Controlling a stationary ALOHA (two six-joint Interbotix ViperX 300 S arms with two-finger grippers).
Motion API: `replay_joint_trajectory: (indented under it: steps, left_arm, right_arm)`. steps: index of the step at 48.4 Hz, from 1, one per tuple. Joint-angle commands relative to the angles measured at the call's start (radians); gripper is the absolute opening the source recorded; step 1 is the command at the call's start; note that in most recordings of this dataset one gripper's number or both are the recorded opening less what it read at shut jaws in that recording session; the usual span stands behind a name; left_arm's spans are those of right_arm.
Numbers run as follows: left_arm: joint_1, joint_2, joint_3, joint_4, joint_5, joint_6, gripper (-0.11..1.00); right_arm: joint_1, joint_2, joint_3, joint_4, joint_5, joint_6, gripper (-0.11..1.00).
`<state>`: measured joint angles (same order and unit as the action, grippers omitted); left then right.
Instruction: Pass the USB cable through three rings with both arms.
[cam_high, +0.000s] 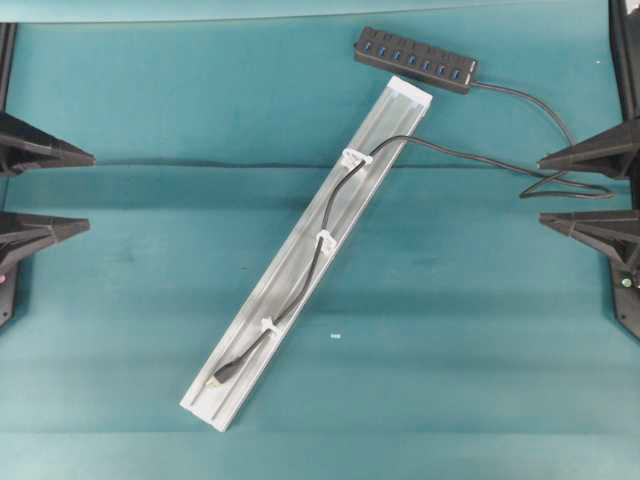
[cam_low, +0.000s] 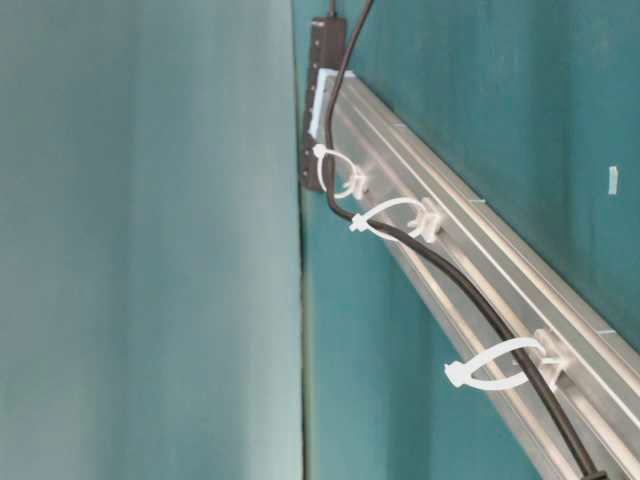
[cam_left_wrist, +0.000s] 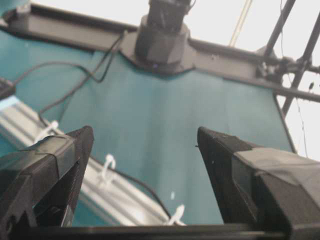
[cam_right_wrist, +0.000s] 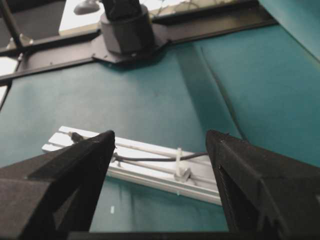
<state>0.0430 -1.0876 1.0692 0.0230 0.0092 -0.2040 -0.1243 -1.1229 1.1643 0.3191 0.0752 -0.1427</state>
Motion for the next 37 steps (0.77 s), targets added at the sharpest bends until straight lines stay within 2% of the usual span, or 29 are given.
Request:
replay_joint_trajectory:
  steps: [1, 26, 37]
  left_arm:
    - [0.003, -0.002, -0.009, 0.005, -0.026, 0.003, 0.91]
    - [0.003, -0.009, 0.003, 0.005, -0.061, 0.002, 0.91]
    - [0.003, -0.014, 0.008, 0.005, -0.137, 0.003, 0.91]
  right_arm:
    - [-0.003, 0.003, -0.005, 0.0, -0.009, 0.009, 0.85]
    - [-0.003, 0.002, -0.003, 0.002, -0.006, 0.011, 0.85]
    - [-0.003, 0.002, -0.003, 0.002, -0.009, 0.011, 0.85]
